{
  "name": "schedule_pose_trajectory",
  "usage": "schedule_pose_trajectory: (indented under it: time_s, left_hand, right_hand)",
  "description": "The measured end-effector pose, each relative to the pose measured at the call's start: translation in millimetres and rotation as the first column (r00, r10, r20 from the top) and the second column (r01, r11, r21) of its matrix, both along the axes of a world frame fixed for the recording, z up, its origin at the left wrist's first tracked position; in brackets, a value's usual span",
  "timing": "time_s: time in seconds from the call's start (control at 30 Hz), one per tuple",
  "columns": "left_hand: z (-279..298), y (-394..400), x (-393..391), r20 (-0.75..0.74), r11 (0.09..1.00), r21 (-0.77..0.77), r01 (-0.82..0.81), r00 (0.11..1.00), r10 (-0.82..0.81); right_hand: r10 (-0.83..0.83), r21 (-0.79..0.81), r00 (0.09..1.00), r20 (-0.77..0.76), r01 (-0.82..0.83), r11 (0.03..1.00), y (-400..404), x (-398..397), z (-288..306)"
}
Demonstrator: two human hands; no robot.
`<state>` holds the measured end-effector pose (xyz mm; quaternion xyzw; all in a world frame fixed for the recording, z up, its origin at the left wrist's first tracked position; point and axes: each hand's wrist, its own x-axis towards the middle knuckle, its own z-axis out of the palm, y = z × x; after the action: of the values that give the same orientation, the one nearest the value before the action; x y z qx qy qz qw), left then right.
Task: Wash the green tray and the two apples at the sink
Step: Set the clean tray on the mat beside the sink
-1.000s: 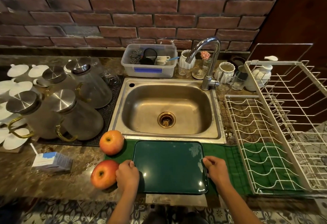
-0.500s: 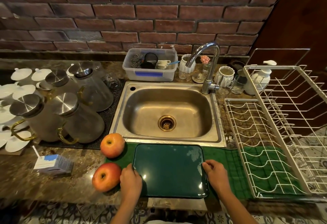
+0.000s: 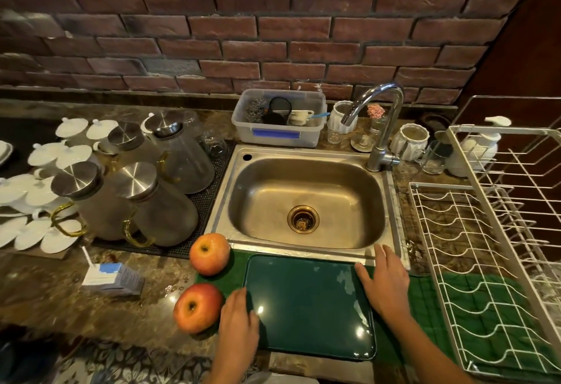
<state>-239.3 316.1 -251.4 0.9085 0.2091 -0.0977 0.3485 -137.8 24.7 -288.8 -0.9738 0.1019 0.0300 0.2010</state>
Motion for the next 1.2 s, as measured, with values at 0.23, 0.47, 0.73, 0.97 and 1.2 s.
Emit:
schedule_pose_trajectory:
  time_s: [0.23, 0.47, 0.73, 0.97, 1.2]
  left_hand:
    - [20, 11, -7, 0.201, 0.999, -0.019, 0.046, 0.979, -0.042]
    - [28, 39, -20, 0.329, 0.975, 0.076, -0.208, 0.928, 0.173]
    - [17, 65, -29, 0.114, 0.858, -0.123, -0.499, 0.851, 0.512]
    - [6, 68, -23, 0.061, 0.841, -0.206, -0.501, 0.851, 0.522]
    - [4, 68, -20, 0.102, 0.841, -0.152, -0.520, 0.838, 0.536]
  right_hand:
    - [0.017, -0.094, 0.991, -0.134, -0.030, 0.995, 1, 2, -22]
    - [0.003, -0.079, 0.990, -0.140, -0.014, 0.997, 2, 3, -23]
    - [0.004, -0.083, 0.988, -0.157, -0.017, 0.996, 3, 6, -21]
    - [0.000, -0.088, 0.988, -0.152, -0.014, 0.996, -1, 8, -24]
    - [-0.001, -0.073, 0.990, -0.140, -0.010, 0.997, -2, 8, -29]
